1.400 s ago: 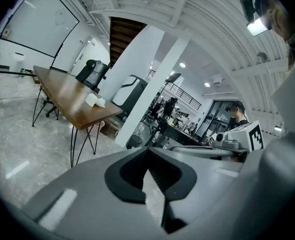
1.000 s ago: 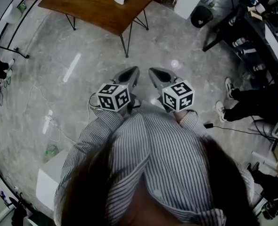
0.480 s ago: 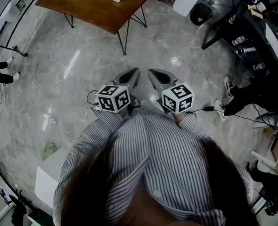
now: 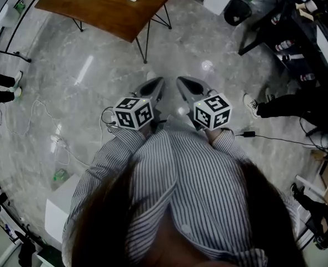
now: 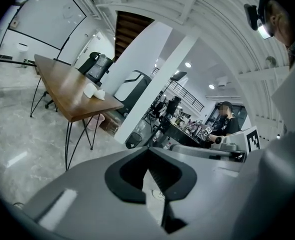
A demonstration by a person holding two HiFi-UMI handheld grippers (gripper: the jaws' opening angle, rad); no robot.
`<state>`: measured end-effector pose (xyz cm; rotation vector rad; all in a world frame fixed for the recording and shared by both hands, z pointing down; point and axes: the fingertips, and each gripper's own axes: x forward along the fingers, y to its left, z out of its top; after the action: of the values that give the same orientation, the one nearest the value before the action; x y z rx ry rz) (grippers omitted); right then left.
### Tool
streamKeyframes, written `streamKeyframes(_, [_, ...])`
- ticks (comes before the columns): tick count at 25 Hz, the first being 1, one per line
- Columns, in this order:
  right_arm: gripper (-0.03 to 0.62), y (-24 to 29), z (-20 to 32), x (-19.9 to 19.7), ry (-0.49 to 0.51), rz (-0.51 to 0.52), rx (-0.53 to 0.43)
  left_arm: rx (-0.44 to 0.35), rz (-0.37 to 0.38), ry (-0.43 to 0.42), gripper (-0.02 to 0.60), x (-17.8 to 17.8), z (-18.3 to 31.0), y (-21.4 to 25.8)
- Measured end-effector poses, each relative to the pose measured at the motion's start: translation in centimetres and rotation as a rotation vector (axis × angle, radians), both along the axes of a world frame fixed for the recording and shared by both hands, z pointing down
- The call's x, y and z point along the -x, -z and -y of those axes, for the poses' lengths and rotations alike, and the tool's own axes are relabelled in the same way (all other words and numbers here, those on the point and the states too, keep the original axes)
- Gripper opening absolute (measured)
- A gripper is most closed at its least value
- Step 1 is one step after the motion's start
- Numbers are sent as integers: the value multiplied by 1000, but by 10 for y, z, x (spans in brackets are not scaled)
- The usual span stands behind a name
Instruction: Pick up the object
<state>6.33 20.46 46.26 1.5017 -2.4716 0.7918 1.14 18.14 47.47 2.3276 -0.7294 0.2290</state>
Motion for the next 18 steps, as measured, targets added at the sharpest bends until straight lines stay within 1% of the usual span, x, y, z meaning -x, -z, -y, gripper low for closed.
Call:
streamKeyframes(2, [2,-1,24,-6,-6,-5,-8,-11,-15,11,3,-2,28,0])
streamKeyframes(6, [2,-4,87,-15,-20,-31,-14,-39,-105,68,3,-1,106,12])
streamKeyframes(7, [2,-2,106,-17,-24,-38,-19,-44,-114,76,3,-1,126,15])
streamKeyframes(10, [2,7,163,-21,-28,-52,-44,-69,-109,86,3,-2,181,23])
streamKeyframes(13, [2,19,220,-17,-11,-64,-69,-86,-126,102,3,1,242,35])
streamKeyframes(15, [2,24,257,-15,-10,-63,-79,-97,-122,97,3,4,278,40])
streamKeyframes(18, [2,28,304,-9,-7,-81,-86,-69,-105,75,3,6,317,33])
